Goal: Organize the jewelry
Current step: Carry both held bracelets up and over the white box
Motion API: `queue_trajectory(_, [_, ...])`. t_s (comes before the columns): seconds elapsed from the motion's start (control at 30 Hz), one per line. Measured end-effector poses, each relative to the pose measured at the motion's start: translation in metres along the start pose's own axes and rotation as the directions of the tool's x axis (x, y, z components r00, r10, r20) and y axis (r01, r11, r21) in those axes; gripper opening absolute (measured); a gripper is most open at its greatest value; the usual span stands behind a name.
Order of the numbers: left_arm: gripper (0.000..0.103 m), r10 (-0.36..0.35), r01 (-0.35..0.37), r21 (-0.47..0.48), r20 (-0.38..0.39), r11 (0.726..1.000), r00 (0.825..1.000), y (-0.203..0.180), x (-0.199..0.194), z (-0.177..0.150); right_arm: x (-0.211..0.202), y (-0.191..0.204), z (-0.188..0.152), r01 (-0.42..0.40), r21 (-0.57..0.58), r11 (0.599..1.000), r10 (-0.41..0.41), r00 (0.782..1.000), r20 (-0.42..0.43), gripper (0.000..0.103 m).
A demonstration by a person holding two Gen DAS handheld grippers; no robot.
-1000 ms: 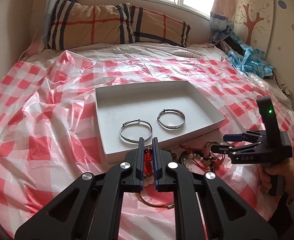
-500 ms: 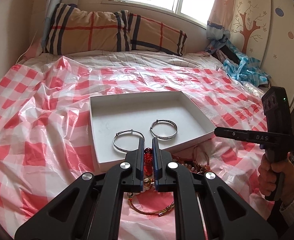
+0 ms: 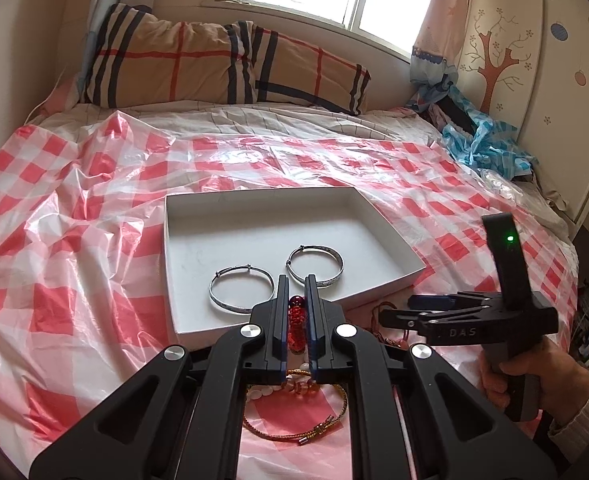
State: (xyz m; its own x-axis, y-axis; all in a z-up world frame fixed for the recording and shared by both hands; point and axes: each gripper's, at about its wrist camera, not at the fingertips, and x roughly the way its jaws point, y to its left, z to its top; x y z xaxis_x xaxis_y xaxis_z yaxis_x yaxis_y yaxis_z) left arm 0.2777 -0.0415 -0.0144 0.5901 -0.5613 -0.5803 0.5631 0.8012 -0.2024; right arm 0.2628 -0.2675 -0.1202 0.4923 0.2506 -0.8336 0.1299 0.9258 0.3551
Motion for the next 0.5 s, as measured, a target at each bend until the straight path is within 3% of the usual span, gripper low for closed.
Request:
queue_trajectory(0.07, [0.007, 0.001, -0.001, 0.010, -0.003, 1.000, 1.000, -0.002, 0.001, -0.001, 0.007, 0.003, -0.002, 0.037, -0.025, 0.999, -0.037, 0.999, -0.002, 0.069])
queue_trajectory(0.1, [0.007, -0.002, 0.002, 0.012, -0.005, 1.000, 1.000, -0.003, 0.002, -0.001, 0.006, 0.003, -0.003, 0.035, -0.035, 0.999, -0.035, 0.999, -0.008, 0.034])
queue_trajectory(0.13, [0.007, -0.004, 0.004, 0.013, -0.006, 1.000, 1.000, -0.003, 0.003, -0.001, 0.008, 0.001, -0.003, -0.004, -0.023, 1.000, 0.003, 1.000, -0.030, 0.009])
queue_trajectory(0.17, [0.007, -0.004, 0.004, 0.013, -0.007, 1.000, 1.000, -0.004, 0.004, 0.000, 0.008, -0.006, -0.004, -0.064, 0.019, 0.998, 0.064, 0.997, -0.036, 0.003])
queue_trajectory(0.33, [0.007, -0.017, 0.017, -0.014, 0.000, 1.000, 1.000, -0.003, 0.006, 0.005, -0.013, -0.012, 0.003, -0.262, 0.101, 0.960, 0.258, 0.965, 0.042, 0.003])
queue_trajectory(0.5, [0.007, -0.039, 0.039, -0.049, 0.014, 0.998, 0.999, -0.001, 0.006, 0.009, -0.048, -0.006, 0.011, -0.372, 0.067, 0.926, 0.356, 0.917, 0.181, 0.003])
